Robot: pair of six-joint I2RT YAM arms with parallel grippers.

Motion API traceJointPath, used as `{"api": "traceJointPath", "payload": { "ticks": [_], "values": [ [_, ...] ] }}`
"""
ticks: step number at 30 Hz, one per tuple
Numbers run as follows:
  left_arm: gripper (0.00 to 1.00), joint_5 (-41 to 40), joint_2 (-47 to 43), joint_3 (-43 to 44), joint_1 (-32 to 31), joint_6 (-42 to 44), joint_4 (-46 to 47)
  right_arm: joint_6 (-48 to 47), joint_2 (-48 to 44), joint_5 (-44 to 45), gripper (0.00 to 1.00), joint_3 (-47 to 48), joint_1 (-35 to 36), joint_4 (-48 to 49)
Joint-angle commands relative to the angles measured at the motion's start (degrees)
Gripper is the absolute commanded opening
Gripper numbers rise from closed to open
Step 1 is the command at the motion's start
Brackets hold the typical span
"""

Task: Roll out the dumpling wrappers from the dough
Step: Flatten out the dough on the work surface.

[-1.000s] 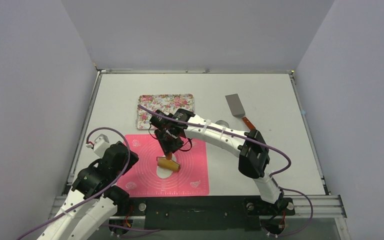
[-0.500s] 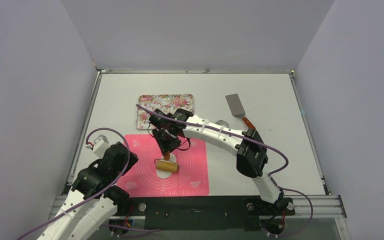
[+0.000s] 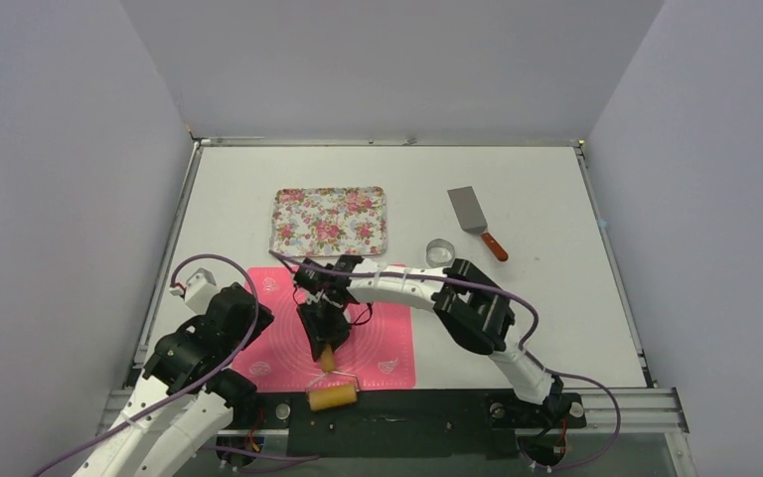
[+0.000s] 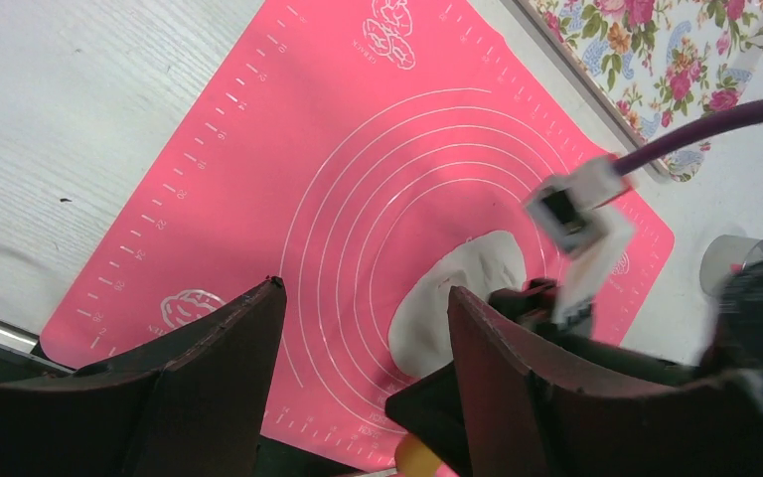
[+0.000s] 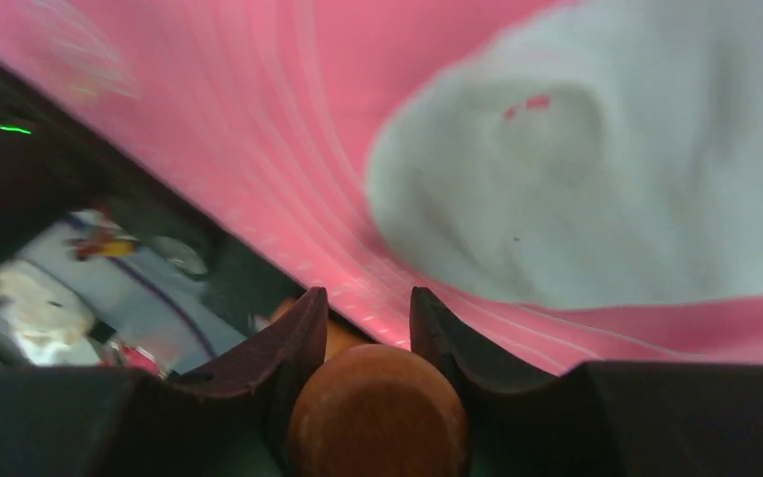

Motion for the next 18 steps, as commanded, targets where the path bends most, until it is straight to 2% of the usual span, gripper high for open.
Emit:
{"api": "traceJointPath", "payload": {
  "ticks": [1, 8, 18],
  "values": [
    [0.59, -1.2, 0.7, 1.9, 0.2, -0.9, -0.8, -3.0, 5.8, 7.5, 0.0, -7.5, 0.9, -4.4],
    [0.59, -1.3, 1.0, 2.0, 0.2, -0.6, -0.4, -2.5, 1.1, 8.3, 0.0, -4.3, -1.5, -3.7],
    [0.59, -1.5, -0.9, 1.8, 0.3, -0.5, -0.1, -0.2, -16.3, 11.2, 0.0, -1.6, -4.1, 2.4]
  ]
}}
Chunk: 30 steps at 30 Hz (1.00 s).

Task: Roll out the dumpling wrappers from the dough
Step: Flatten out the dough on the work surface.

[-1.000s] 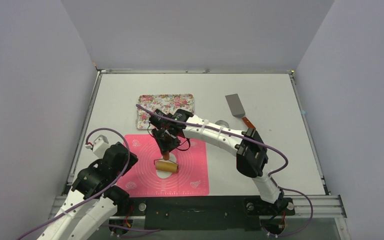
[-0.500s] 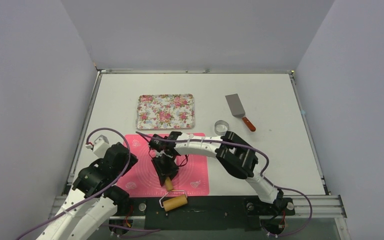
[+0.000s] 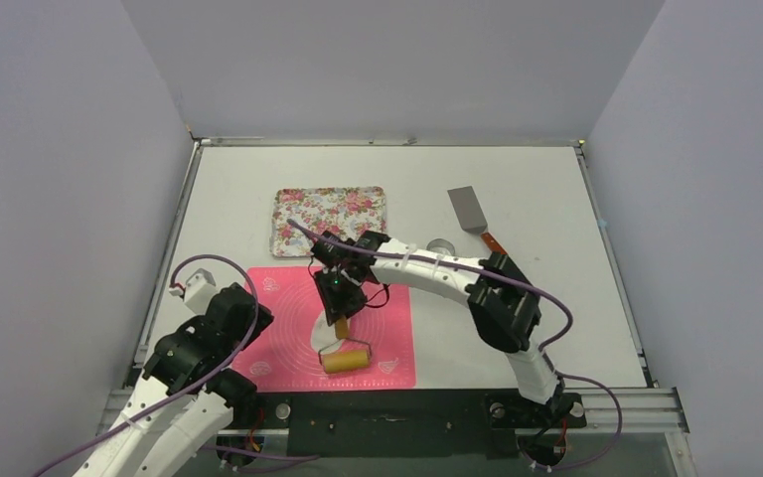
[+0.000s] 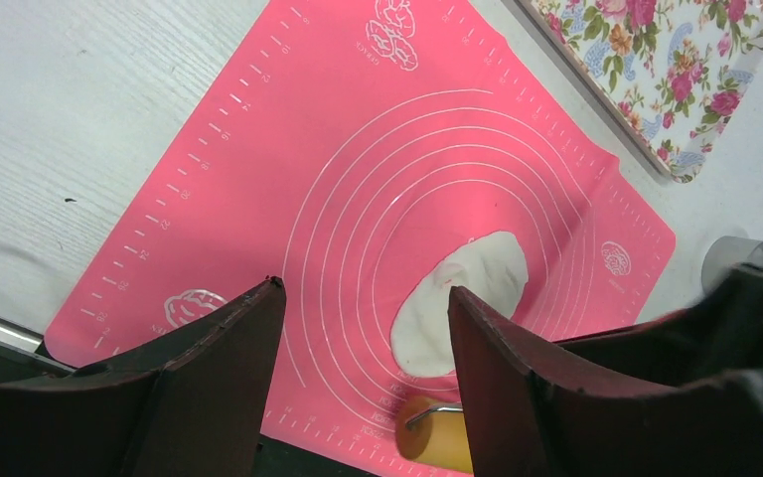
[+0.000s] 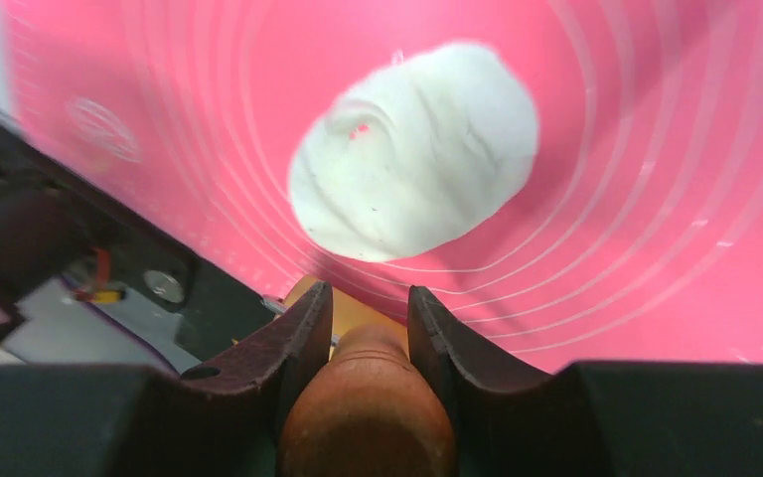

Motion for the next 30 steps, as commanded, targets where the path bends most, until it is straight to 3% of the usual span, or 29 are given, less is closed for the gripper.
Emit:
{"api": "traceJointPath", "payload": {
  "ticks": [1, 8, 13, 18, 26, 30],
  "values": [
    [0.59, -1.2, -1.3, 1.7, 0.3, -0.6, 0.4, 1.4, -12.2, 5.9, 0.0, 2.1, -1.5, 6.1],
    [0.59, -1.3, -2.7, 1.6, 0.3, -0.7, 0.3, 2.9, -17.5, 23.2, 0.0, -0.7, -1.0, 15.0],
    [0.59, -1.5, -3.1, 1.4, 0.3, -0.8, 0.4, -1.3, -15.6, 40.6, 0.0, -4.1, 5.3, 17.9],
    [0.59, -1.6, -2.7, 1.5, 0.3, -0.7, 0.3, -0.7, -11.4, 44.4, 0.0, -3.8, 8.1, 18.6],
    [0.59, -1.6, -2.9, 1.4, 0.2, -0.8, 0.2, 0.0, -9.4, 40.6, 0.0, -7.7, 10.4, 19.1],
    [0.59, -1.7, -3.3, 1.4, 0.2, -1.0, 0.1, 0.3, -9.1, 43.6, 0.0, -9.1, 10.1, 20.2]
  ]
}}
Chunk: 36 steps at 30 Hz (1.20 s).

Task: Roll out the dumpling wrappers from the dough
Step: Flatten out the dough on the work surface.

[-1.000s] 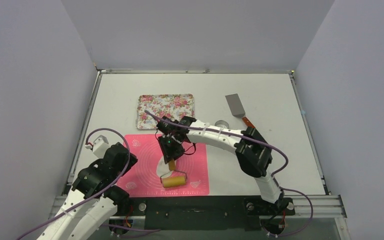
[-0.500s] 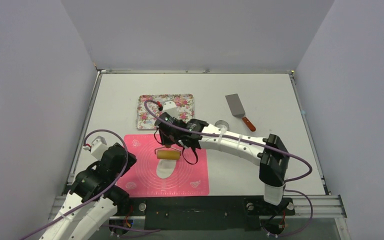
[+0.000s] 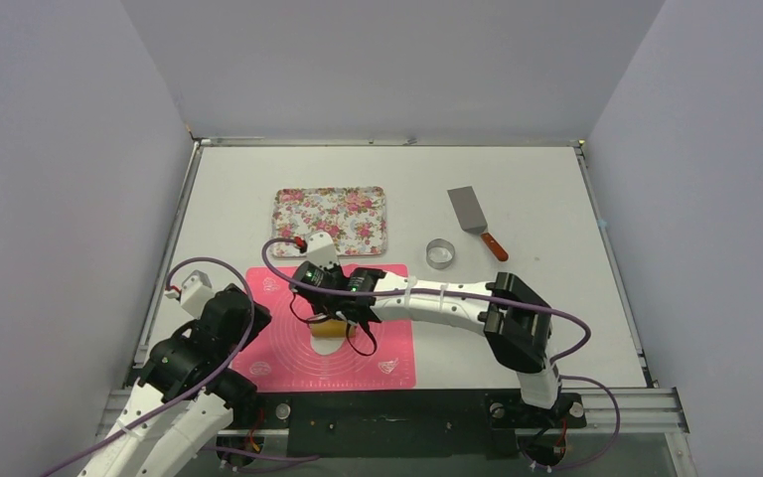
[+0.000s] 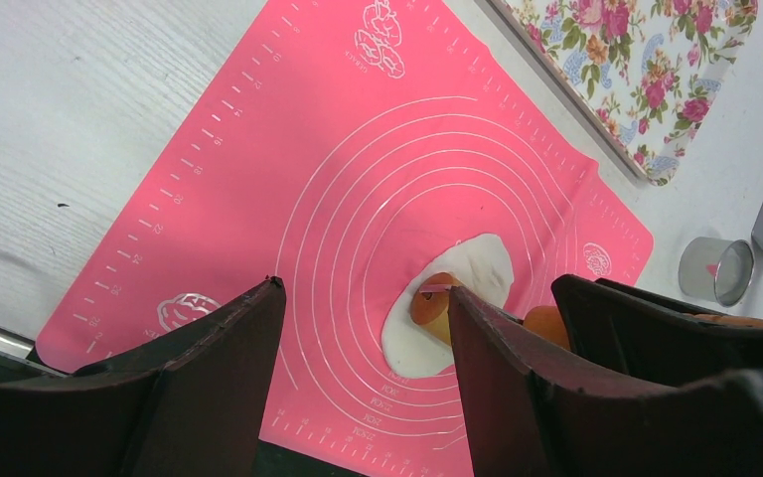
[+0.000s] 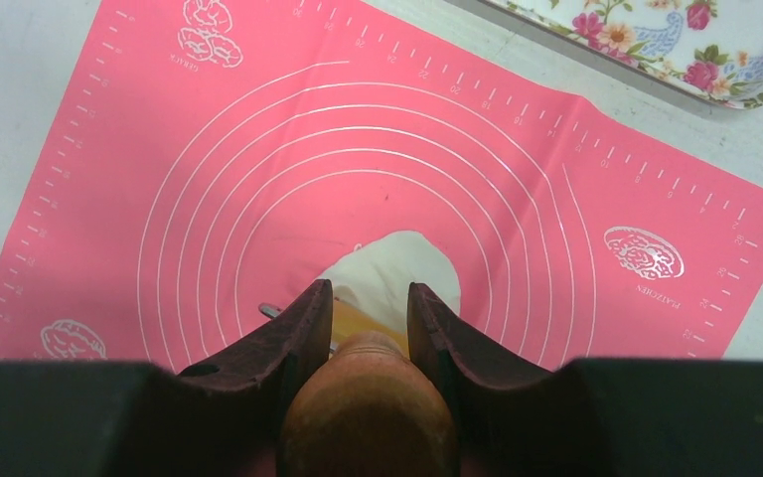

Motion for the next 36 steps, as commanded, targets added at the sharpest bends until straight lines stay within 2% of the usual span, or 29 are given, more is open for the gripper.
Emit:
{"api": "traceJointPath", "payload": {
  "ticks": [1, 8, 14, 18, 23, 28, 36],
  "values": [
    [0.59, -1.5, -0.6, 1.4, 0.2, -1.1, 0.0, 0.1, 0.2, 4.4, 0.0, -1.9, -0.3, 1.9],
    [0.59, -1.2, -1.0, 1.7, 0.2, -1.3, -0.5, -0.1, -0.8, 14.7, 0.0, -5.2, -4.1, 8.5],
    [0.59, -1.3, -1.1, 2.3, 0.2, -1.2, -1.0, -2.2, -1.0, 19.1, 0.0, -7.1, -4.4, 14.9],
    [0.59, -1.3, -1.1, 3.2, 0.2, -0.7, -1.6, -2.1, -1.9, 17.7, 0.0, -10.2, -3.8, 17.8],
    [0.59, -0.7, -1.2, 3.2, 0.2, -0.5, -1.6, 0.2, -5.4, 14.6, 0.0, -15.1, 0.4, 19.8],
    [0.59, -0.2, -1.2, 3.2, 0.2, -0.3, -1.5, 3.6, -8.2, 13.2, 0.0, -15.9, 3.5, 19.9],
    [0.59, 0.0, -0.8, 3.2, 0.2, 0.0, -1.3, 4.2, -7.4, 12.7, 0.0, -16.0, 5.1, 19.5]
  ]
}}
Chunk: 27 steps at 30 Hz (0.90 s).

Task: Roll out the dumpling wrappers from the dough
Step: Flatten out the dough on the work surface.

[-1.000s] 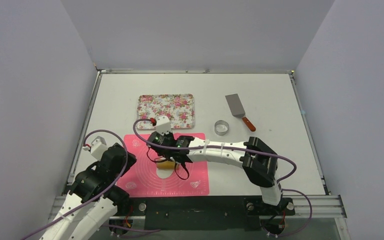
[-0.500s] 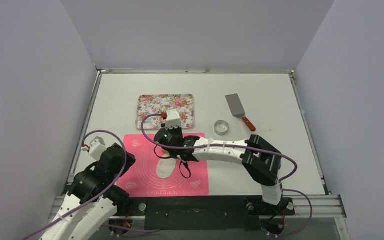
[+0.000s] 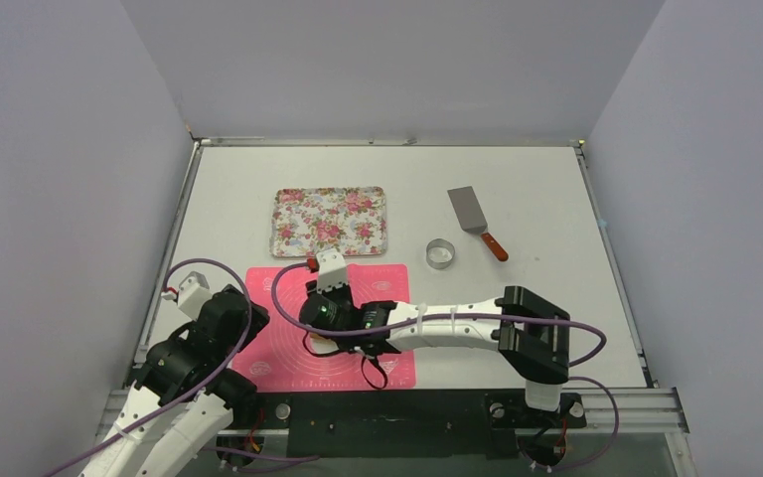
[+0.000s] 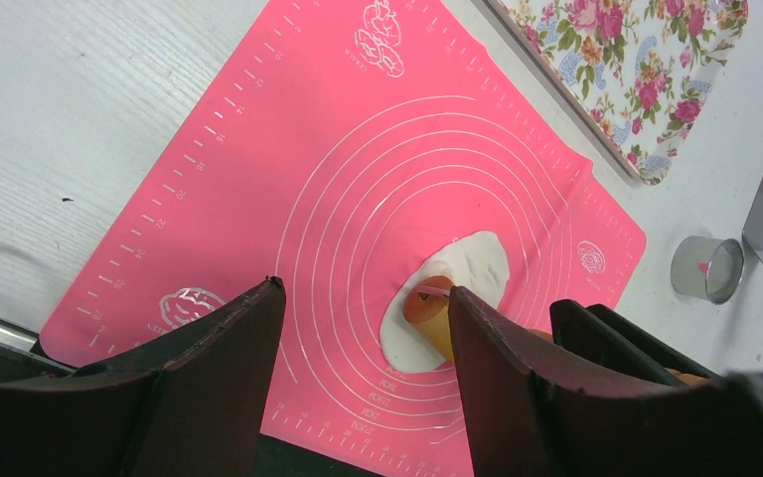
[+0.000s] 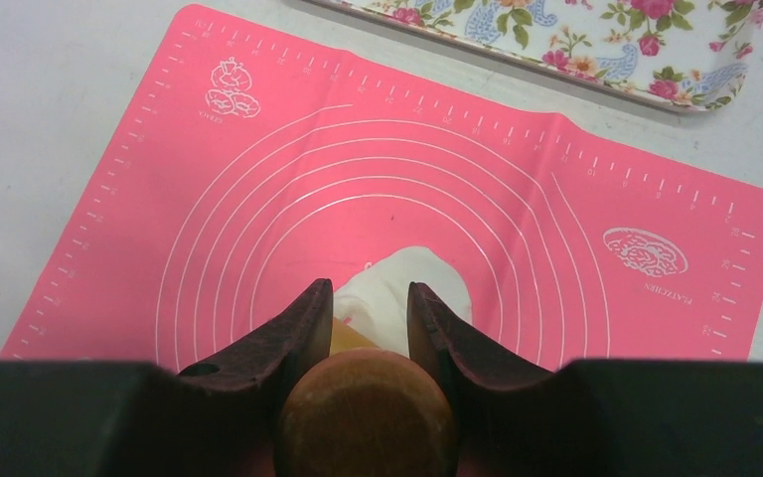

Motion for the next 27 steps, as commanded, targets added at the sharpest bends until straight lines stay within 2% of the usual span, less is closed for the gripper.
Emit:
{"api": "traceJointPath", "payload": {
  "ticks": [1, 13, 18, 23, 27],
  "values": [
    [0.59, -0.1, 0.1, 2.4, 0.2, 0.5, 0.0, 2.2, -0.8, -0.5, 0.0, -0.2, -0.2, 0.0],
    [0.59, -0.2, -0.3, 2.5, 0.2, 0.6, 0.0, -1.7, 0.8, 3.0, 0.0, 1.8, -8.8, 0.6],
    [0.59, -0.6, -0.3, 2.4, 0.2, 0.6, 0.2, -2.8, 0.2, 0.4, 0.0, 1.5, -6.6, 1.4],
    [0.59, -1.2, -0.1, 2.7, 0.2, 0.6, 0.0, -1.4, 1.0, -3.5, 0.0, 1.4, -0.7, 0.9],
    [0.59, -1.3, -0.3, 2.6, 0.2, 0.4, -0.1, -1.0, 0.7, -3.6, 0.0, 0.7, 0.2, 1.5]
  ]
}}
